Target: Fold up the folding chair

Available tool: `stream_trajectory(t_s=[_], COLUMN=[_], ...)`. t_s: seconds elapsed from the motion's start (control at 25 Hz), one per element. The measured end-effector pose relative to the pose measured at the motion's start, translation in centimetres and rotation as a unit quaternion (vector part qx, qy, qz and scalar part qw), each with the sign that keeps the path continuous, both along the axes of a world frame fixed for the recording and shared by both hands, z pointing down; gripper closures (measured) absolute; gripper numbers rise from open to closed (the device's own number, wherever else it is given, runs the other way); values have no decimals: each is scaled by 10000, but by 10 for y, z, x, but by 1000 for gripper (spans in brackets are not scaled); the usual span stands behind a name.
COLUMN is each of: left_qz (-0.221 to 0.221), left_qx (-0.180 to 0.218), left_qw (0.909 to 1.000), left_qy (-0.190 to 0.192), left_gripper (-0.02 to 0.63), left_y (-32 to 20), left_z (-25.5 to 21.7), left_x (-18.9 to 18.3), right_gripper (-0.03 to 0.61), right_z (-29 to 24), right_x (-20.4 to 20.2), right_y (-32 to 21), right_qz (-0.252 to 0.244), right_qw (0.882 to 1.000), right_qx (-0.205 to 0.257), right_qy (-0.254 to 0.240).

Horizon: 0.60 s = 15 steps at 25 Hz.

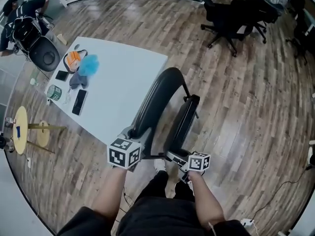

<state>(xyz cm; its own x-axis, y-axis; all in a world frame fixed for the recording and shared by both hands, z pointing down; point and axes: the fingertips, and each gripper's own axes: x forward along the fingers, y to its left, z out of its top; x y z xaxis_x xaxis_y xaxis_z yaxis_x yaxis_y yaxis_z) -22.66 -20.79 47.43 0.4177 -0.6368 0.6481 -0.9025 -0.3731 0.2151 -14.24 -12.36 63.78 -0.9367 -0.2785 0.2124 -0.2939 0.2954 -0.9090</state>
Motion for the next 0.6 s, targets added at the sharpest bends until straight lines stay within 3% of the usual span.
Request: stream_trajectory(t_s=[0.32, 0.6], left_qz=[-4, 19], left_qx=[-24, -24], left_qw=[10000, 10000], left_qy=[-15, -43], left_gripper=[537, 540], left_y=[-13, -21], left_z=[-2, 5], left_x=[-50, -87], right_gripper=[298, 334], right_z=[-4, 7], right_x=[-100, -147], right_y=[-27, -37], right_qz=[-119, -332], right_qw=[9997, 9985], right_qx=[-225, -301], right_qy=[27, 306])
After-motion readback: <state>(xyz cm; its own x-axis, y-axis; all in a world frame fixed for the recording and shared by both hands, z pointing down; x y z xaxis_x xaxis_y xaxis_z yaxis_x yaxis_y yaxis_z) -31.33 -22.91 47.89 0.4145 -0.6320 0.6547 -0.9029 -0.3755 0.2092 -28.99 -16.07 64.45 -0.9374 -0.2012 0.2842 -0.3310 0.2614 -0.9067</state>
